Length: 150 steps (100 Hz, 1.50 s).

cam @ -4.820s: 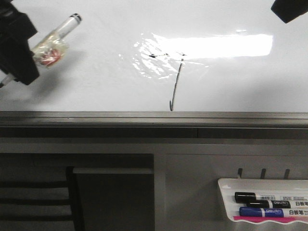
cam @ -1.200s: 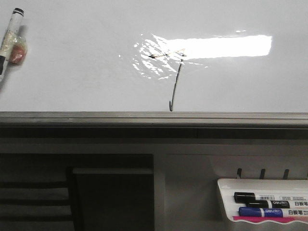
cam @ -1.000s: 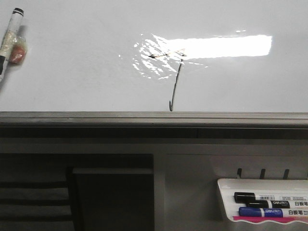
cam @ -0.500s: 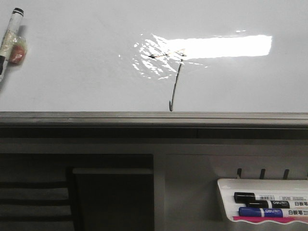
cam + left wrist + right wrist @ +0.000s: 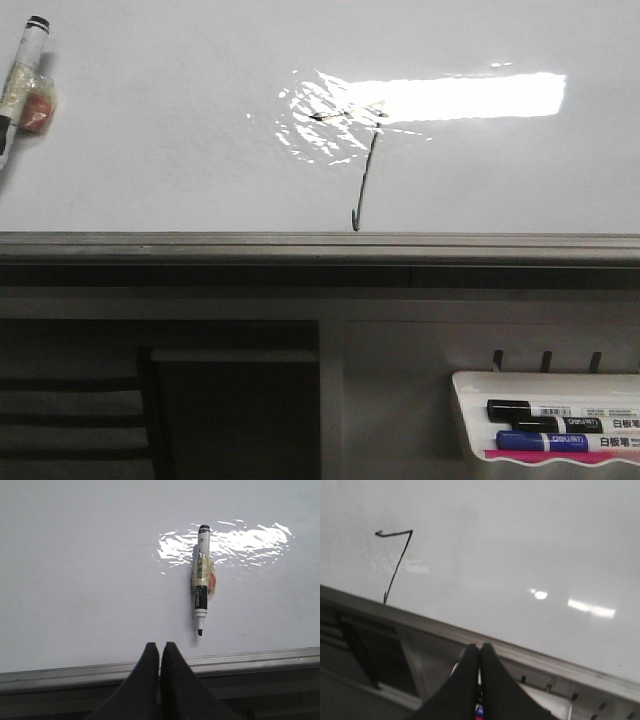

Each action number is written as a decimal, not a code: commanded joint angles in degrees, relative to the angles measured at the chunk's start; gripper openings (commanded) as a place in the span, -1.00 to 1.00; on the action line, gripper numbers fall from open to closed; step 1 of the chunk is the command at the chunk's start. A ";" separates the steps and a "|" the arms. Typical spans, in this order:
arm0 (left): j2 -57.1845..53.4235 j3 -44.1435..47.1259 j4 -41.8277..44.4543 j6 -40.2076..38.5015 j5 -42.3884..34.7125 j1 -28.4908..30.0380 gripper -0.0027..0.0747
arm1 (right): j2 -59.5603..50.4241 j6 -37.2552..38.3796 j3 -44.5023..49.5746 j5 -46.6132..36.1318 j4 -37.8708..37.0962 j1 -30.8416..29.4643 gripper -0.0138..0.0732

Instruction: Write number 7 on whiteboard

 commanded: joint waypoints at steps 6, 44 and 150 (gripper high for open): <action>-1.75 1.93 -0.56 -0.55 -4.39 0.08 -0.98 | -7.96 0.02 7.25 -16.82 0.15 -3.91 -0.79; -1.75 1.93 -0.56 -0.55 -4.39 0.08 -0.98 | -23.25 0.23 26.85 -27.51 0.53 -7.80 -0.79; -1.75 1.93 -0.56 -0.55 -4.39 0.08 -0.98 | -23.77 18.96 27.94 -30.96 -21.52 -7.92 -0.79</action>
